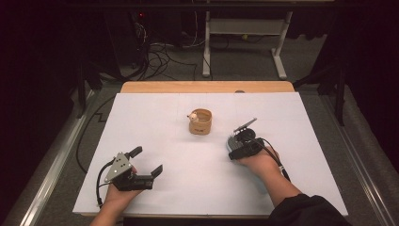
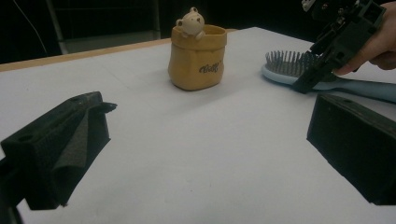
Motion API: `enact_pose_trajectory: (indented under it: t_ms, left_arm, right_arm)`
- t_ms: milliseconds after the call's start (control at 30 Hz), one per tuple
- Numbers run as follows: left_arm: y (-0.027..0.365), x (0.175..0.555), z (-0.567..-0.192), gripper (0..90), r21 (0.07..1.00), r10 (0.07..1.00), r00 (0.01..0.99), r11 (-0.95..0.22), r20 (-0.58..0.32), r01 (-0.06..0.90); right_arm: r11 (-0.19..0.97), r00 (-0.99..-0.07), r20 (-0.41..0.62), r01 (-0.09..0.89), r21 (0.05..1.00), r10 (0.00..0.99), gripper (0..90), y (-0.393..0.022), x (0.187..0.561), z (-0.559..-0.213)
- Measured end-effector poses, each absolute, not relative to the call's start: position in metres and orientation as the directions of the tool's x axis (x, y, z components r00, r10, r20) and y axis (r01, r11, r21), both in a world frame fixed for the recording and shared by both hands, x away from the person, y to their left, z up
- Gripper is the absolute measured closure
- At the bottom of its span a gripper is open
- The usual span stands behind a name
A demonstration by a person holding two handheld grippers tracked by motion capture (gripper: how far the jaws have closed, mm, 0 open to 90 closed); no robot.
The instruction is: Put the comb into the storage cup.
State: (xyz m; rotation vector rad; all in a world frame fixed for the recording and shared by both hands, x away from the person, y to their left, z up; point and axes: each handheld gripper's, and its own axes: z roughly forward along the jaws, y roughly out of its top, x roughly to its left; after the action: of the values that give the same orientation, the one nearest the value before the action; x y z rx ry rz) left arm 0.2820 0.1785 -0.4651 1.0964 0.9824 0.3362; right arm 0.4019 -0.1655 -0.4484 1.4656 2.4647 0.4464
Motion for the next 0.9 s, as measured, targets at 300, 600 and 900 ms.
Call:
enact_pose_trajectory:
  t_ms: [300,600,900]
  left_arm:
    - [0.1783,0.2821,-0.4650,0.2,0.864,0.667,0.560,0.452,-0.492,0.221]
    - [0.1777,0.2812,-0.4648,0.2,0.863,0.666,0.560,0.455,-0.493,0.219]
    - [0.1788,0.2815,-0.4650,0.2,0.861,0.664,0.559,0.458,-0.497,0.221]
  right_arm:
    - [0.443,-0.462,-0.045,0.812,0.381,0.886,20.6,-0.1655,0.4007,-0.4481]
    - [0.445,-0.466,-0.047,0.804,0.393,0.883,20.8,-0.1650,0.4011,-0.4480]
    - [0.463,-0.482,-0.053,0.797,0.389,0.875,20.8,-0.1650,0.4008,-0.4470]
